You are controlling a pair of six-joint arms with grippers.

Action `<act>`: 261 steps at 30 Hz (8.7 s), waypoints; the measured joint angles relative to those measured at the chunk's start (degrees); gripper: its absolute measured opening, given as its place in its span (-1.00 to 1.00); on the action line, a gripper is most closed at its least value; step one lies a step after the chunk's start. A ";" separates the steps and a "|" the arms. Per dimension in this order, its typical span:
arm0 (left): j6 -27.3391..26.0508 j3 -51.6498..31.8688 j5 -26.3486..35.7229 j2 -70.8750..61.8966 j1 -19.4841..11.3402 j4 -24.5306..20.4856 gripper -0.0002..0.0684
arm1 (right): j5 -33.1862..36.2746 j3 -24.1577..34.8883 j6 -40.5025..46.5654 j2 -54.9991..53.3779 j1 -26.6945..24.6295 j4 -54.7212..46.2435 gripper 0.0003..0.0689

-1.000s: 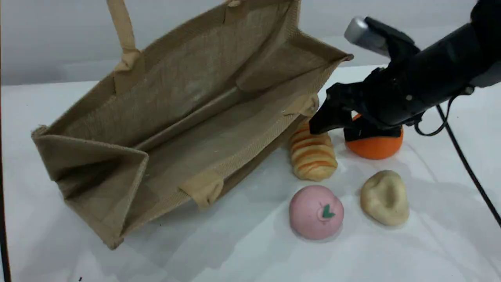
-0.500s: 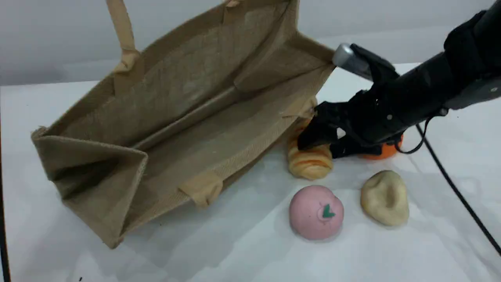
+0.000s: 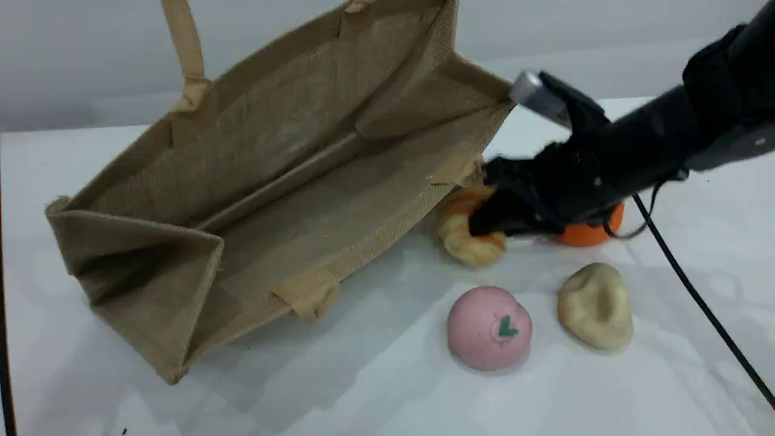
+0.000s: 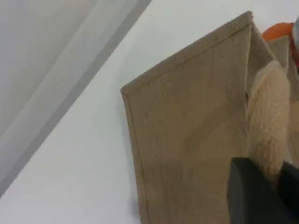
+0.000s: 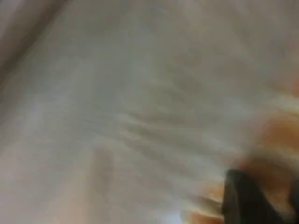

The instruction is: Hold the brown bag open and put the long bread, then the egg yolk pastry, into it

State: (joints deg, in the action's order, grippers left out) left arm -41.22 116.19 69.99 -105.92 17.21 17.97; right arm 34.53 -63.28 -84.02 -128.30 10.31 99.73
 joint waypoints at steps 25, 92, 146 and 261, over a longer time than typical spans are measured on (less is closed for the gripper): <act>-0.05 0.00 0.00 -0.11 0.06 0.04 -0.72 | -8.49 2.83 20.24 26.74 -5.77 -20.94 -0.83; 1.22 0.00 0.06 -0.18 3.50 1.03 -0.72 | 6.49 -1.68 27.10 22.09 9.24 -27.58 0.50; 1.18 0.00 -0.04 -0.18 3.44 -0.14 -0.72 | -8.50 13.19 35.44 14.02 -0.57 -41.15 -0.87; 5.38 -32.08 -8.45 -2.08 3.49 13.27 0.60 | 35.61 16.73 88.81 97.51 9.10 -98.77 0.38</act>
State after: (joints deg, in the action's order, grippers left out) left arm -35.84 84.11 61.54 -108.01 20.70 31.25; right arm 70.14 -46.55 4.78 -30.80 19.40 0.96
